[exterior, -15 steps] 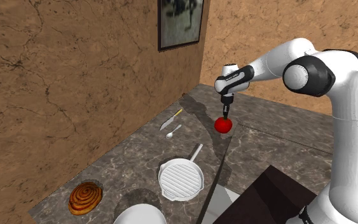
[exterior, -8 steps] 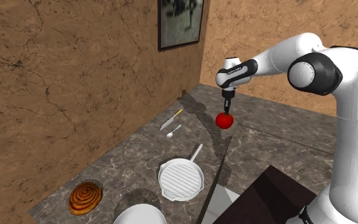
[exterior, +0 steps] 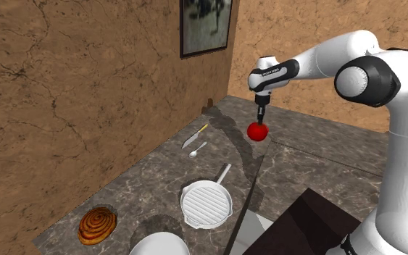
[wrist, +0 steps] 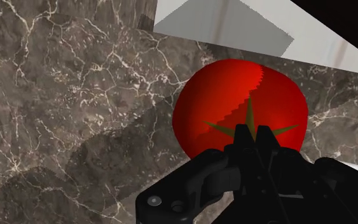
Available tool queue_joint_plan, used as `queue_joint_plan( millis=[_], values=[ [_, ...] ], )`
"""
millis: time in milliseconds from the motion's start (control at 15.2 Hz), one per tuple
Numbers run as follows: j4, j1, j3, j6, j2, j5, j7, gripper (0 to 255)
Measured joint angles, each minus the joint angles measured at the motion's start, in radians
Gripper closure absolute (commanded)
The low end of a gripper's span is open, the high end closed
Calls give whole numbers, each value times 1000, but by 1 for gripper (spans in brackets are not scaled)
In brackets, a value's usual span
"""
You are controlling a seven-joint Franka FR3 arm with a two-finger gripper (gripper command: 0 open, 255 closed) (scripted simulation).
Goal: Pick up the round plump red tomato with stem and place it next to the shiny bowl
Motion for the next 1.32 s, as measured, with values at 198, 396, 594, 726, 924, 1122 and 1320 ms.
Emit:
queue_joint_plan(
  millis=[198,396,594,726,924,1122,1320],
  values=[
    [30,1,-1,-39,-9,-2,0,255],
    [47,3,-3,-72,-26,-6,-1,255],
    [69,4,-4,-103,-35,-9,-1,255],
    [45,24,2,-105,-60,-17,24,255],
    [-11,69,20,-95,-101,-29,88,255],
    [-66,113,40,-84,-141,-41,154,255],
    [-116,159,65,-82,-183,-51,226,255]
  ],
)
